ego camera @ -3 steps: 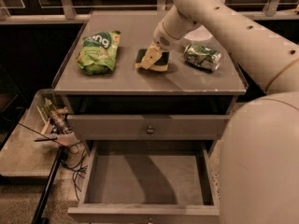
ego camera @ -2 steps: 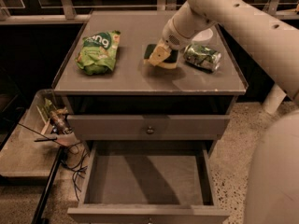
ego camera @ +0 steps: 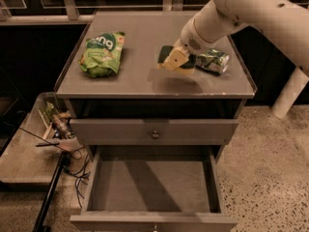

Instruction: Place sponge into middle drawer

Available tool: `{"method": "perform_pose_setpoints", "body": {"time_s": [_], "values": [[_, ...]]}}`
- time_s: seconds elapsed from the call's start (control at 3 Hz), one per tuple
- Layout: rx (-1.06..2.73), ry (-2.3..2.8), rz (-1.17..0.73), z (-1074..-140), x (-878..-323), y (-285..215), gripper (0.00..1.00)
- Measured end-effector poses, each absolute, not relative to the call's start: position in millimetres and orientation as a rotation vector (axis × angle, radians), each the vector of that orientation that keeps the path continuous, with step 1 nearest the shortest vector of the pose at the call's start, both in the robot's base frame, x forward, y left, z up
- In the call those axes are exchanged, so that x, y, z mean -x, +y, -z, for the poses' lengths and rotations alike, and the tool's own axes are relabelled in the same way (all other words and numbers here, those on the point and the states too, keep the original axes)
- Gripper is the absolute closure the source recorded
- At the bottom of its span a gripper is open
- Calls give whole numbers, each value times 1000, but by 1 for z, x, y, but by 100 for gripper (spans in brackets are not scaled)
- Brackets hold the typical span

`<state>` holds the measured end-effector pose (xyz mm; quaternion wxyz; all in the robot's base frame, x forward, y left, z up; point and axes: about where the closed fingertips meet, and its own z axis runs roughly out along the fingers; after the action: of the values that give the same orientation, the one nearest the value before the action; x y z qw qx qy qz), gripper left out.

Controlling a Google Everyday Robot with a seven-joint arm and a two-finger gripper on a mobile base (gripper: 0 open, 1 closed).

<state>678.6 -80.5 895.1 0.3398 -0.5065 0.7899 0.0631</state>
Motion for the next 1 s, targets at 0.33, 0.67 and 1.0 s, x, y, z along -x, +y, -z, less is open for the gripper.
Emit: {"method": "perform_pose_setpoints", "body": {"time_s": [0.33, 0.67, 1.0], "values": [[1281, 2091, -147, -879, -659, -95, 100], [1222, 2136, -157, -853, -636, -109, 100], [1165, 2185, -148, -828, -609, -128, 100]]}}
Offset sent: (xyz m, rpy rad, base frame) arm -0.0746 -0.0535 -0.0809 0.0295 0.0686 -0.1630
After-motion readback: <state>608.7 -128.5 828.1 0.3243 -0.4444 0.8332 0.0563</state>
